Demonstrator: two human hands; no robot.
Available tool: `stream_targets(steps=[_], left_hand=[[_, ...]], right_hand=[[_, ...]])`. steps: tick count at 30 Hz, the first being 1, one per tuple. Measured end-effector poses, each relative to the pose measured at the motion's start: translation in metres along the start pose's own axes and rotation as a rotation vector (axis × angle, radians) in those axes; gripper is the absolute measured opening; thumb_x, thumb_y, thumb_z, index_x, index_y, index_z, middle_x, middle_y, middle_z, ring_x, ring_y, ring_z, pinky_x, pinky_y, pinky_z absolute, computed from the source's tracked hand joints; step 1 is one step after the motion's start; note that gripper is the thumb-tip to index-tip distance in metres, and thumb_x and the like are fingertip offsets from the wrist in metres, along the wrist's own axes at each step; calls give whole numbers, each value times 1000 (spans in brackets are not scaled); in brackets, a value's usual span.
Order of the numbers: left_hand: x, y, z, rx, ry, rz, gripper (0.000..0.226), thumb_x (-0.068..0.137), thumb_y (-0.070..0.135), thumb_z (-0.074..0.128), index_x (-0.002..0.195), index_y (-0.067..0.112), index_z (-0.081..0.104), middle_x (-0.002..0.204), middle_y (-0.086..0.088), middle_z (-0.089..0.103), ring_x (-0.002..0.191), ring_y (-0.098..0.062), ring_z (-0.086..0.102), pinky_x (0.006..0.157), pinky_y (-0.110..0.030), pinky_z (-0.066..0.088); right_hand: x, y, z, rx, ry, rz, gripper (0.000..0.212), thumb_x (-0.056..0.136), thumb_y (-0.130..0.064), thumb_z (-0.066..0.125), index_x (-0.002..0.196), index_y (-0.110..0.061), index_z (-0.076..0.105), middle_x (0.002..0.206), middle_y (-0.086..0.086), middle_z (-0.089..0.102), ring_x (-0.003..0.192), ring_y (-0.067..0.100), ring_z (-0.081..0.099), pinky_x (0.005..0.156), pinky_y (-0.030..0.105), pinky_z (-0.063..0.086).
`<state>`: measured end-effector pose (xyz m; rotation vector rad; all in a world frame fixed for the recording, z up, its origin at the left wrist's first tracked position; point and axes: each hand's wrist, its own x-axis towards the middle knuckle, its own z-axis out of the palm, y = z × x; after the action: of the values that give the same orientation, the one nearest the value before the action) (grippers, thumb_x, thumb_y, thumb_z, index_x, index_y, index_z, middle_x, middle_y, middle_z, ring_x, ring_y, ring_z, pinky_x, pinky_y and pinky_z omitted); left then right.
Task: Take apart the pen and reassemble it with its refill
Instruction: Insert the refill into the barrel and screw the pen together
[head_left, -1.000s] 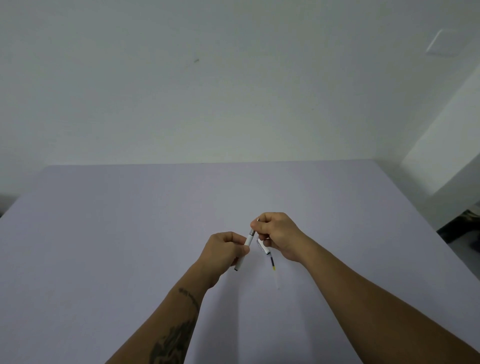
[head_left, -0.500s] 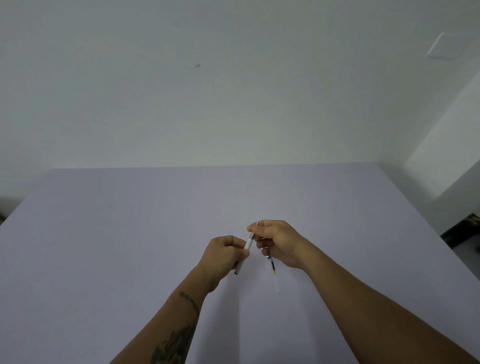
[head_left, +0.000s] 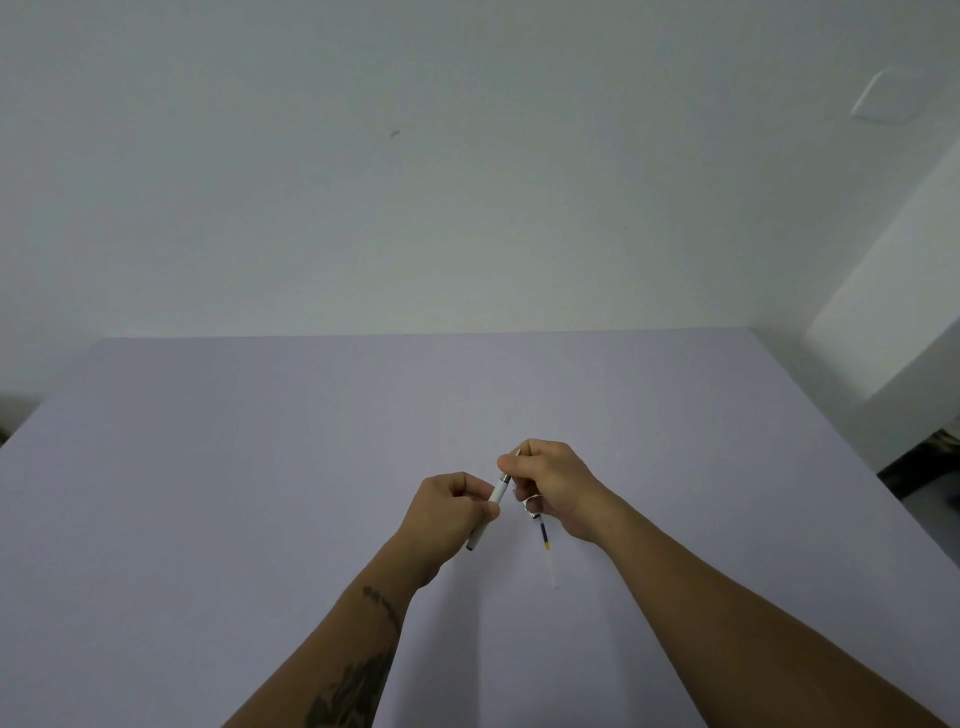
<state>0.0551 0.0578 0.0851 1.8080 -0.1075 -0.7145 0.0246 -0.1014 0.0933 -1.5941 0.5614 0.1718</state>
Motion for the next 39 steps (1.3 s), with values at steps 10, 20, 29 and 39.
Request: stream_targets(steps=[10,20,29,39], left_hand=[[2,3,0,-16,9,14,13,83,3,66,78,14,69,69,-2,58,65,-17,53,57,-27,46],[4,1,-6,-18,22,-2,10,83,3,68,81,13,70,75,-5,61,69,-19,54,60,-28,46],[3,1,-7,-3,26,3,10,83,3,67,80,13,69,71,-4,58,65,-17,53,57,-26,46],[5,4,-7,45,32,14,8,84,4,67,81,12,68,72,-4,58,66,-17,53,56,-24,46]], right_hand=[[6,4,0,67,34,-2,24,85,-16,72,64,-11,62,60,5,54,54,17,45,54,31,38],[4,-2,2,156,-78,37,10,92,-13,65,90,-6,73,72,3,61,61,14,50,54,26,41],[10,-1,7,63,33,11,20,89,-12,70,73,-5,61,61,5,49,51,14,40,47,25,35],[9,2,4,179,-63,47,10,91,-13,67,87,-5,69,73,5,59,58,13,45,49,24,36]])
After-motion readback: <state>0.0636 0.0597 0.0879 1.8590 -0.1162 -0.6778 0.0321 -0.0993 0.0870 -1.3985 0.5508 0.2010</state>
